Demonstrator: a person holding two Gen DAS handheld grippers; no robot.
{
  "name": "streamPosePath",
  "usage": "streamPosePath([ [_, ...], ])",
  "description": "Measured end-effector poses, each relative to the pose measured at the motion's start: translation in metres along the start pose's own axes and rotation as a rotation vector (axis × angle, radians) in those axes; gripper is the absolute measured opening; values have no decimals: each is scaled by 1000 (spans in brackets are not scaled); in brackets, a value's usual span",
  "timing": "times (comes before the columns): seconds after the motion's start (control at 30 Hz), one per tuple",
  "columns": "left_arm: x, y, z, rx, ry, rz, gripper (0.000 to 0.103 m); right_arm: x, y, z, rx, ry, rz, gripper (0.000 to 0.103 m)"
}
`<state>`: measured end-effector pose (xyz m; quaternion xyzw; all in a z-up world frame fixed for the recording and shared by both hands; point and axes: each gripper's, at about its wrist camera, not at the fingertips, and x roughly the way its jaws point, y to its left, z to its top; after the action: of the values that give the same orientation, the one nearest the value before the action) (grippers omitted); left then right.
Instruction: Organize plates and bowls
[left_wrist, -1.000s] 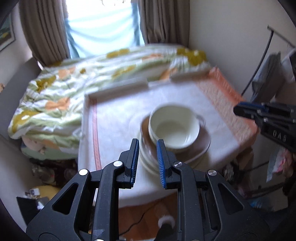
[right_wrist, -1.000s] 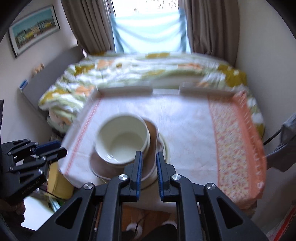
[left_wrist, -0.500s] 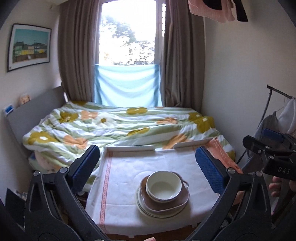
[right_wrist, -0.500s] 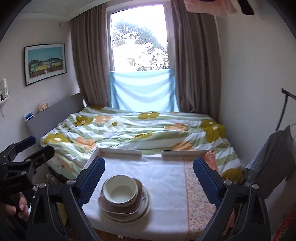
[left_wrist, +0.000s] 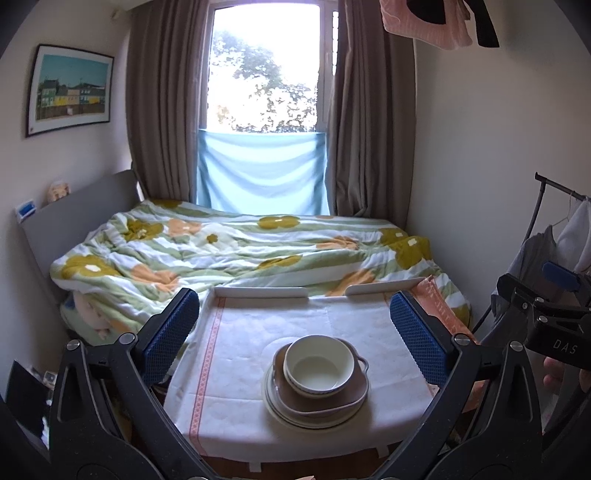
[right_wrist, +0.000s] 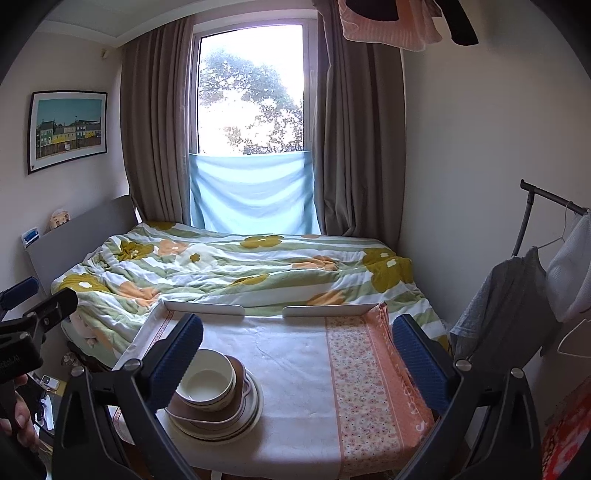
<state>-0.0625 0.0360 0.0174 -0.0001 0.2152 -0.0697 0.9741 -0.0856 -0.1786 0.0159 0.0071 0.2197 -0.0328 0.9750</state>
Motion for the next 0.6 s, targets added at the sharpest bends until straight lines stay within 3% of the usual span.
streamPosePath([
  [0.6,-2,-1,-1,36,-4,11,103,-1,4,0,-4,-7,4,102],
])
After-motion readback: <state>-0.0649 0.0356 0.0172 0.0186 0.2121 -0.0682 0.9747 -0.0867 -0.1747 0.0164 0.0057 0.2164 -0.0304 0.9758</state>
